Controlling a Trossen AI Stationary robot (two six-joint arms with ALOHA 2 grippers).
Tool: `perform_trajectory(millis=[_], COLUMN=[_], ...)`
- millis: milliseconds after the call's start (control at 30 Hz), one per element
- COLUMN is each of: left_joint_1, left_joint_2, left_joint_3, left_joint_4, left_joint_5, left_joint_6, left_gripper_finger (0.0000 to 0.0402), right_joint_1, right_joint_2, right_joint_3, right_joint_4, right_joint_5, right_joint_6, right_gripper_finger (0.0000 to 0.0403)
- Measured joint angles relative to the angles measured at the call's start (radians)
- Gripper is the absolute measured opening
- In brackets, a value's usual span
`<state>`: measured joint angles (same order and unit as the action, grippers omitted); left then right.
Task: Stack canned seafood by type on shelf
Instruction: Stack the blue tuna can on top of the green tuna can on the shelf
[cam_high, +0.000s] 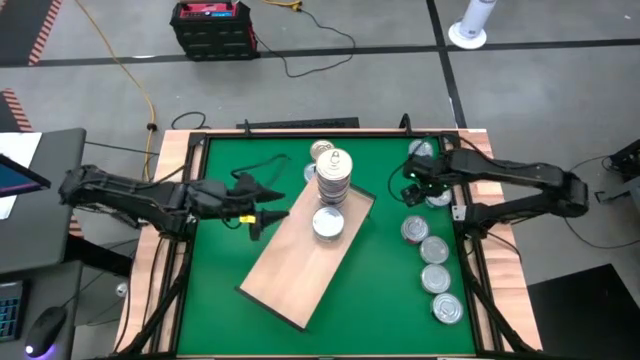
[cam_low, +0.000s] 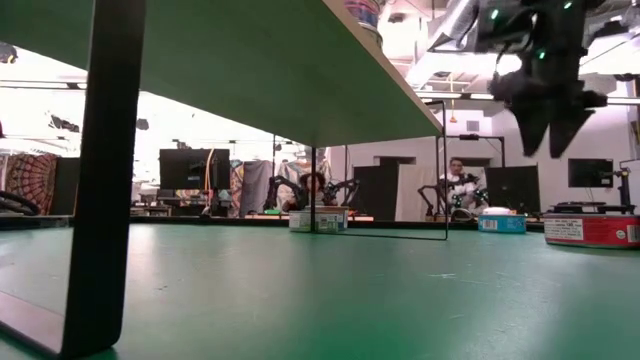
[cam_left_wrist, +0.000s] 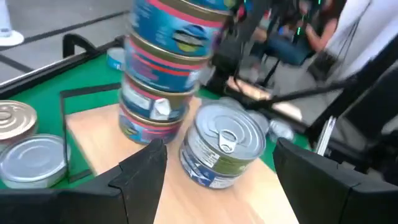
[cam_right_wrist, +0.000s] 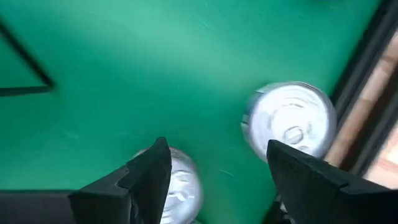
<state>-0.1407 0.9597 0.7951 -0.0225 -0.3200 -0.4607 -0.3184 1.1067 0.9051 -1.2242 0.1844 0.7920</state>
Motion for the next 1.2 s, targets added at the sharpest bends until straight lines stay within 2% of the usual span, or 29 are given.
perform_trajectory(millis=[67,200,333,433,533,667,800,900,1033,1200], left_joint_1=[0.044,0.158,0.268,0.315,0.333,0.334,0.334,0.334,0.334,0.337], left_joint_2=[-0.043,-0.099,-0.118,-0.116,-0.117,-0.117,-0.117,-0.117,-0.117,-0.117], left_joint_3=[-0.056,-0.131,-0.140,-0.141,-0.141,-0.141,-0.141,-0.141,-0.141,-0.141], left_joint_4=[0.054,0.060,-0.038,-0.060,-0.052,-0.054,-0.054,-0.053,-0.046,-0.039], left_joint_5=[-0.001,0.005,0.035,0.094,0.138,0.143,0.145,0.134,0.125,0.114], left_joint_6=[-0.008,-0.049,-0.138,-0.145,-0.133,-0.111,-0.110,-0.109,-0.106,-0.101], left_gripper_finger=[0.0281,0.0281,0.0281,0.0281,0.0281,0.0281,0.0281,0.0281,0.0281,0.0281], right_joint_1=[-0.023,-0.049,-0.059,-0.064,-0.066,-0.079,-0.067,-0.052,-0.043,-0.009], right_joint_2=[0.046,0.142,0.230,0.281,0.303,0.292,0.271,0.254,0.254,0.269], right_joint_3=[0.000,0.000,0.000,0.000,-0.019,-0.110,-0.173,-0.191,-0.218,-0.232], right_joint_4=[-0.011,-0.005,0.007,0.006,0.020,0.076,0.080,0.111,0.188,0.233], right_joint_5=[0.000,0.001,0.001,-0.020,-0.026,-0.055,0.003,0.019,-0.022,-0.024], right_joint_6=[-0.031,-0.066,-0.089,-0.096,-0.097,-0.081,-0.038,-0.037,-0.043,-0.037], right_gripper_finger=[0.0285,0.0285,0.0285,0.0285,0.0285,0.0285,0.0285,0.0285,0.0285,0.0286])
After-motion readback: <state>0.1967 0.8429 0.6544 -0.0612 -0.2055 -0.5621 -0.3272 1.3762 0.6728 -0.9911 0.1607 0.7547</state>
